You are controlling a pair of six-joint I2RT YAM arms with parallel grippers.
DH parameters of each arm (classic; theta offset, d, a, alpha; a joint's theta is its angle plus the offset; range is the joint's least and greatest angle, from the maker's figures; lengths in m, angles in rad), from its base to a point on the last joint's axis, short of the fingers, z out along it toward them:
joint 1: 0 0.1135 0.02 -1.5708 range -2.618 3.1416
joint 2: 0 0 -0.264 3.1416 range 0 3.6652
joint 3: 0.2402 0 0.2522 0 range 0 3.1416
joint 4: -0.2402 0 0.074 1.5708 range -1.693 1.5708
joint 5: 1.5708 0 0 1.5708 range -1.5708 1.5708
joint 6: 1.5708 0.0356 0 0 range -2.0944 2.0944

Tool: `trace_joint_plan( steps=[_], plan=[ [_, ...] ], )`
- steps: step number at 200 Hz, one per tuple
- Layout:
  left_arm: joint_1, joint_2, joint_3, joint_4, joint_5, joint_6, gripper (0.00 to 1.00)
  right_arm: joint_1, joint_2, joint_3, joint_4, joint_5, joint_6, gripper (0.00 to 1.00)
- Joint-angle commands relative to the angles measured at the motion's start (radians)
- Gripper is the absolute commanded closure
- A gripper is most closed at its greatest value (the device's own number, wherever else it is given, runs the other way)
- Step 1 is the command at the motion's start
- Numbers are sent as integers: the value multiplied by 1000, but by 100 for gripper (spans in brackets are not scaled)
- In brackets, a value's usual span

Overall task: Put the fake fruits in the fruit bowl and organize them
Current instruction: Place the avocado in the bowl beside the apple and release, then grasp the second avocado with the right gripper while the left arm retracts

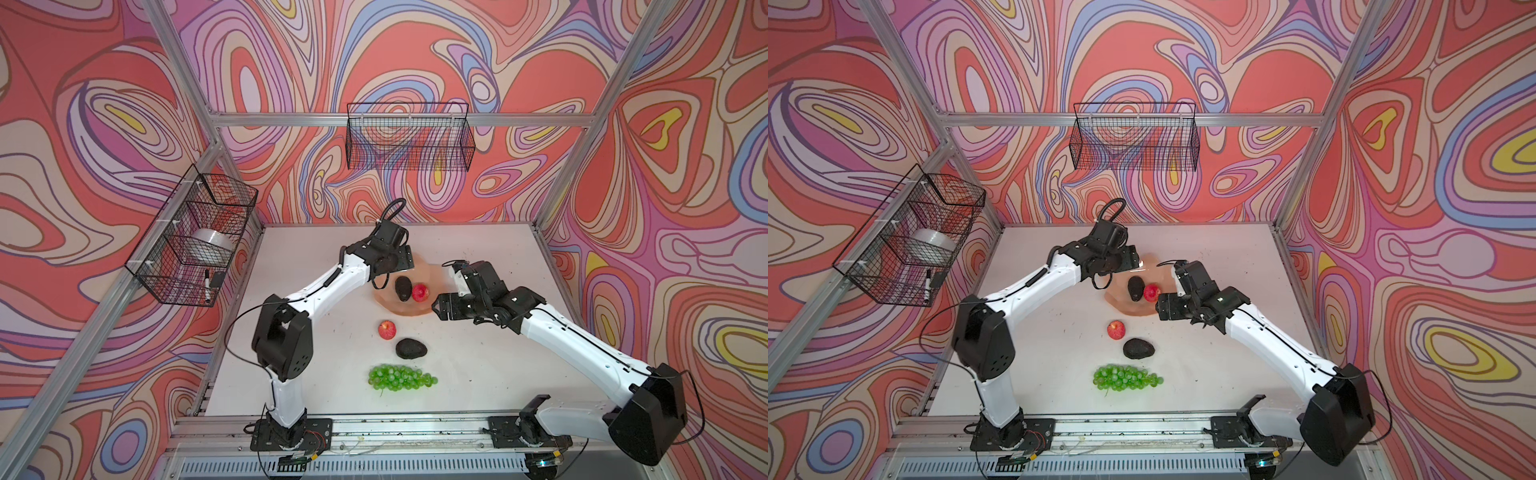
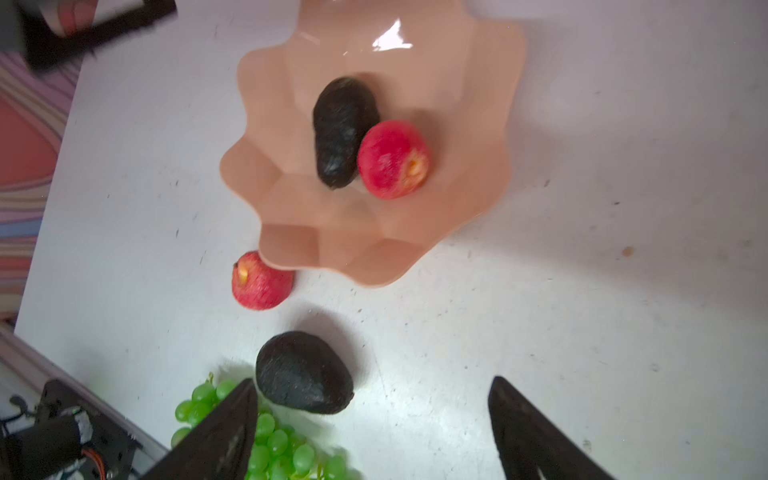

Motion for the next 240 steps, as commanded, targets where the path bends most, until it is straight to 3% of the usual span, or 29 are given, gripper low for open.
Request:
trace_joint_plan(
  steps=[1, 49, 102, 157, 240],
  plan=[
    [9, -171, -127, 120, -139, 19, 11, 68, -25, -52, -37, -9, -22, 12],
    [15, -586, -487, 246, -328, 74, 2, 212, 35, -64, -13, 56, -51, 12],
    [18, -921, -660, 103, -503, 67, 0, 288, 173, -32, 3, 108, -132, 12],
    [20, -1098, -713, -72, -590, 19, 0, 301, 302, 11, 70, 138, -182, 12],
    [19, -1219, -747, -190, -641, -20, 0, 302, 450, 62, 130, 110, -219, 16]
  ],
)
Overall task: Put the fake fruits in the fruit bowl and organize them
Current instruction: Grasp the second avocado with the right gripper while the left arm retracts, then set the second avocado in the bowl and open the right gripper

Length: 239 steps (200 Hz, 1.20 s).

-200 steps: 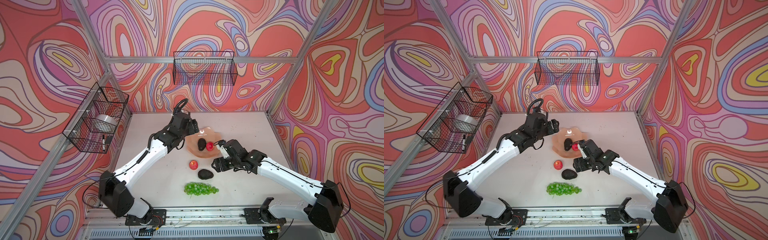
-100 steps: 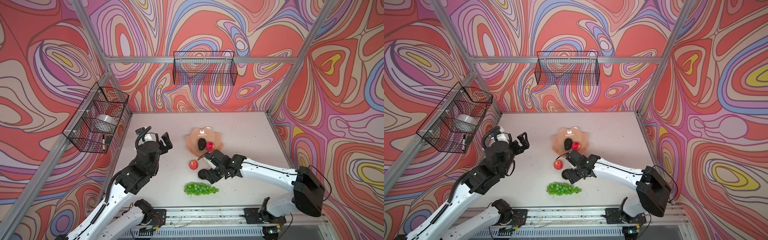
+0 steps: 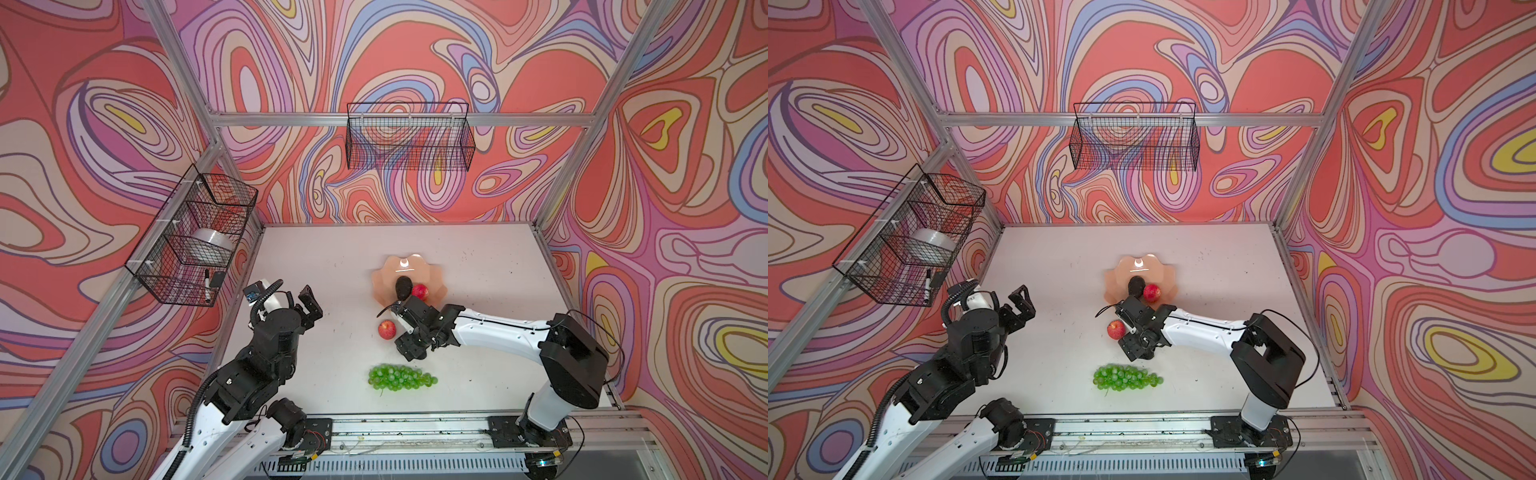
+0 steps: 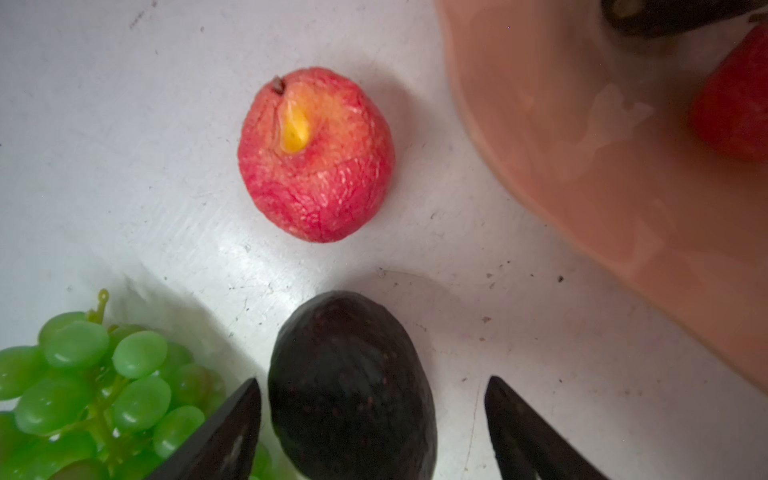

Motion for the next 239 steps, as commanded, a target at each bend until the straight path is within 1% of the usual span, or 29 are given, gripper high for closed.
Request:
trace_joint_plan(
  steps=[1, 17, 27, 36, 52, 70, 89, 116, 137, 153, 189, 203, 222, 239],
  plan=[
    [6, -35, -12, -74, -48, -25, 0, 6, 27, 3, 28, -11, -13, 16],
    [6, -49, -16, -85, -56, -31, 0, 5, 33, -9, 30, -15, -4, 18],
    [7, -57, -21, -86, -58, -35, 0, 5, 33, -18, 34, -16, 6, 22],
    [7, -62, -27, -82, -58, -35, 0, 5, 30, -25, 36, -15, 14, 27],
    [7, -64, -34, -76, -60, -39, 0, 6, 24, -35, 33, -3, 39, 39],
    [7, -59, -41, -67, -61, -39, 0, 5, 5, -38, -1, 23, 83, 50],
    [7, -50, -47, -68, -67, -45, 0, 6, -67, -24, -92, 52, 126, 56],
    [7, -37, -67, -59, -82, -65, 0, 3, -192, 47, -225, 119, 142, 57],
    [7, -24, -93, -29, -70, -79, 0, -21, -193, 153, -276, 143, 109, 57],
    [7, -14, -100, -22, -55, -87, 0, -58, -147, 235, -275, 126, 67, 58],
    [7, -24, -100, -59, -16, -102, 0, -123, 18, 392, -183, 108, -89, 59],
    [7, -33, -101, -68, 6, -102, 0, -145, 75, 448, -144, 80, -149, 60],
    [7, -44, -104, -78, 33, -101, 0, -176, 174, 507, -110, 36, -199, 59],
    [7, -51, -104, -98, 44, -110, 0, -187, 244, 547, -97, 25, -231, 59]
  ],
)
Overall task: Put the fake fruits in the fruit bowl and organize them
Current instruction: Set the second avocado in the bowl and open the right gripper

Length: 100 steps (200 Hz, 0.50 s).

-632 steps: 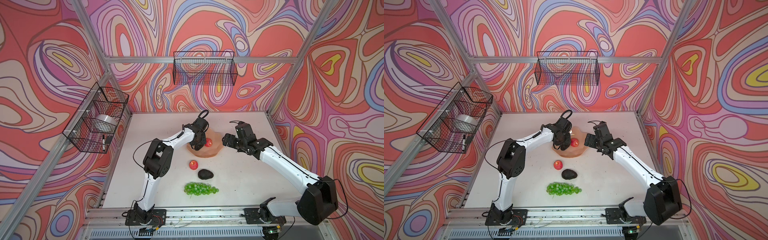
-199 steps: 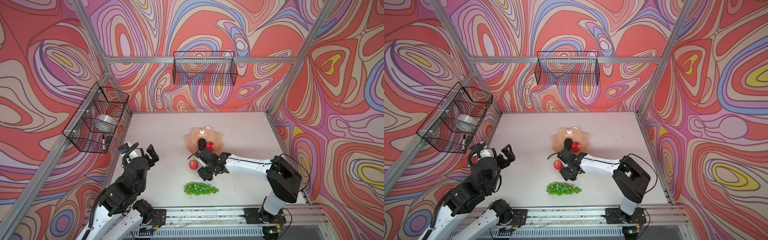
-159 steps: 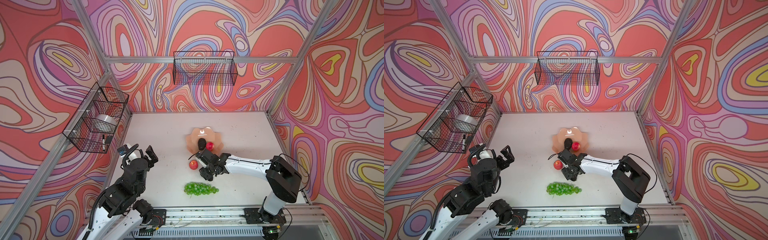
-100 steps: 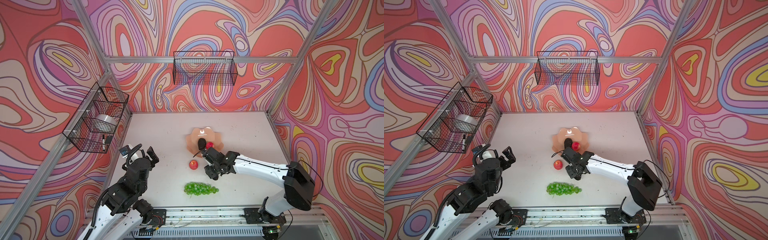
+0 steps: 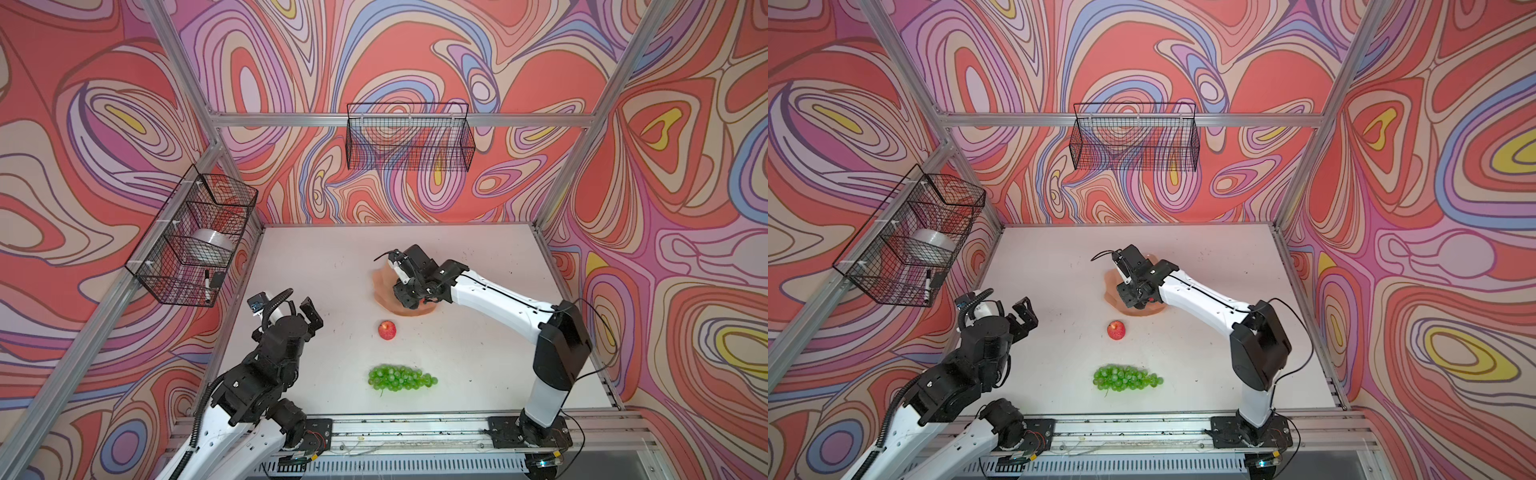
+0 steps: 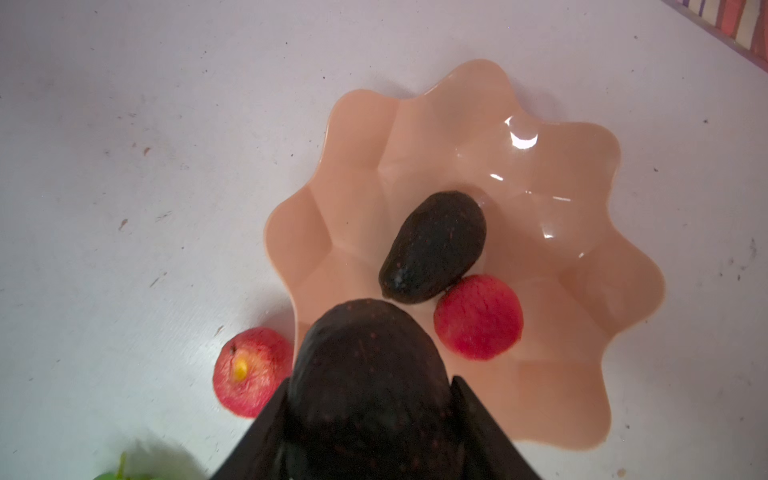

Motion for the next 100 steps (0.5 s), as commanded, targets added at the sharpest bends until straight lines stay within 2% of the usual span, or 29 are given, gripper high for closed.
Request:
trace_joint_plan(
  steps=[1, 48, 70, 100],
  plan=[
    [7, -15, -10, -50, 28, -31, 0, -18, 74, 57, 44, -40, -100, 59],
    [7, -36, -19, -72, 58, -40, 0, -22, 175, 86, 91, -69, -93, 58],
    [7, -29, -20, -85, 82, -54, 0, -23, 193, 87, 98, -58, -83, 51],
    [7, 54, 28, -158, 149, -117, 4, -33, 175, 83, 107, -80, -54, 37]
  ],
)
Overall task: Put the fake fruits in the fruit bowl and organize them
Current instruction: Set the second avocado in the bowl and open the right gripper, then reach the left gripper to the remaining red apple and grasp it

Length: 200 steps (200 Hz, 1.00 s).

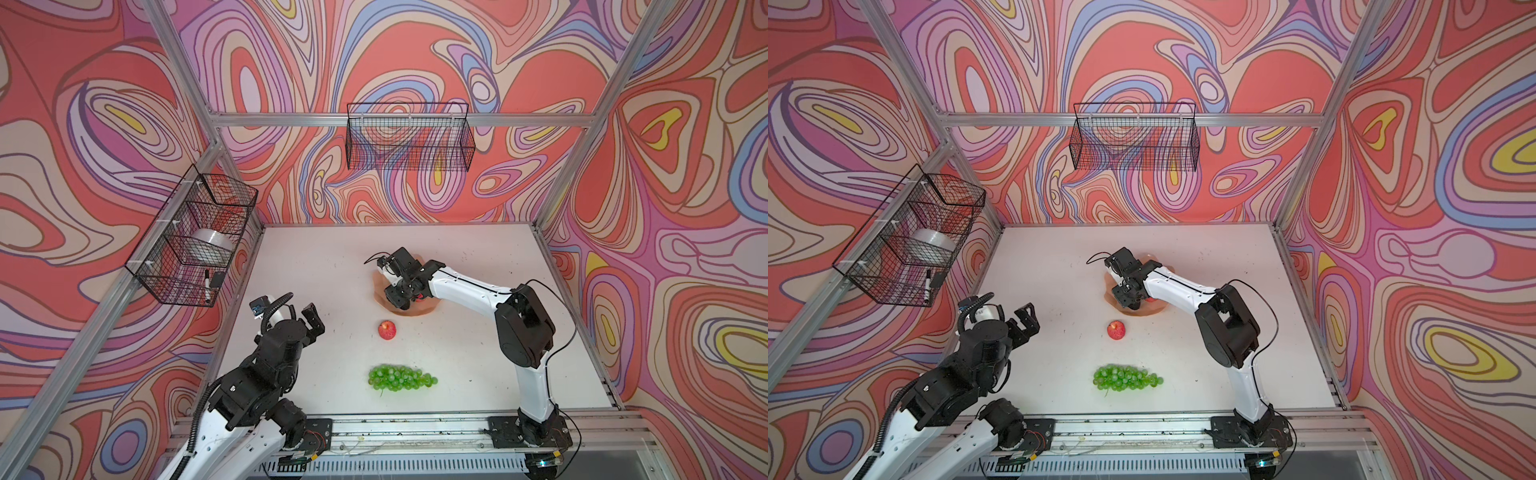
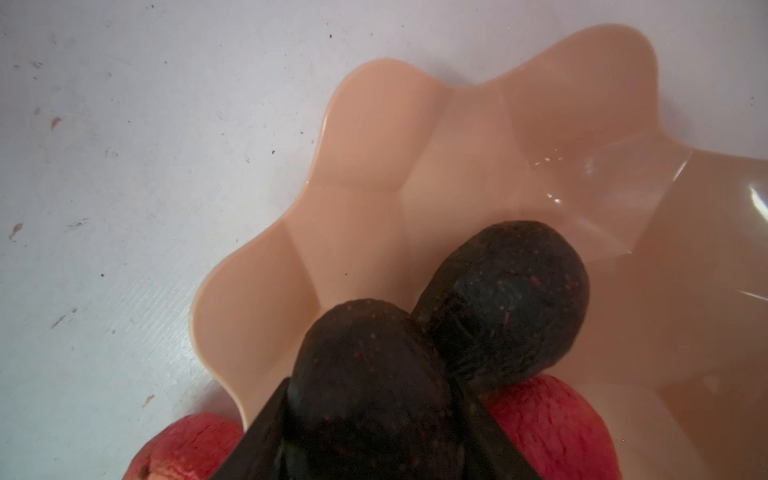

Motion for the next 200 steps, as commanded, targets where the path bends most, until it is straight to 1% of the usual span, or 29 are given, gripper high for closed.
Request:
trace_joint_plan(
  steps=[1, 15, 33, 49, 61, 74, 78, 93, 120, 141, 161, 183, 200],
  plan=[
    [7, 67, 37, -89, 67, -71, 4, -11, -8, 26, 30, -27, 22, 37],
    [6, 111, 52, -89, 134, -77, 7, -24, -37, 25, 36, -47, 47, 32],
    [4, 151, 44, -37, 232, -75, 10, -46, -95, 22, 53, -69, 93, 27],
    [0, 188, 39, -6, 309, -91, 14, -76, -162, 6, 73, -87, 153, 23],
    [-19, 236, 55, -11, 347, -102, 14, -102, -222, -17, 87, -73, 216, 20],
    [-75, 300, 81, -15, 348, -112, 14, -136, -266, -47, 89, -55, 281, 17],
    [-103, 318, 89, -13, 338, -115, 14, -148, -308, -58, 89, -47, 300, 16],
    [-206, 393, 113, 10, 312, -130, 13, -198, -379, -107, 92, -39, 369, 13],
    [-283, 539, 126, 69, 371, -158, 13, -282, -501, -233, 128, -54, 451, 9],
    [-308, 637, 143, 105, 396, -149, 12, -322, -569, -310, 138, -52, 475, 6],
    [-318, 721, 174, 125, 416, -124, 11, -337, -604, -357, 132, -51, 483, 6],
    [-323, 798, 205, 154, 420, -95, 9, -345, -631, -389, 128, -45, 484, 5],
    [-322, 856, 236, 165, 400, -79, 7, -349, -650, -405, 130, -39, 487, 5]
  ],
)
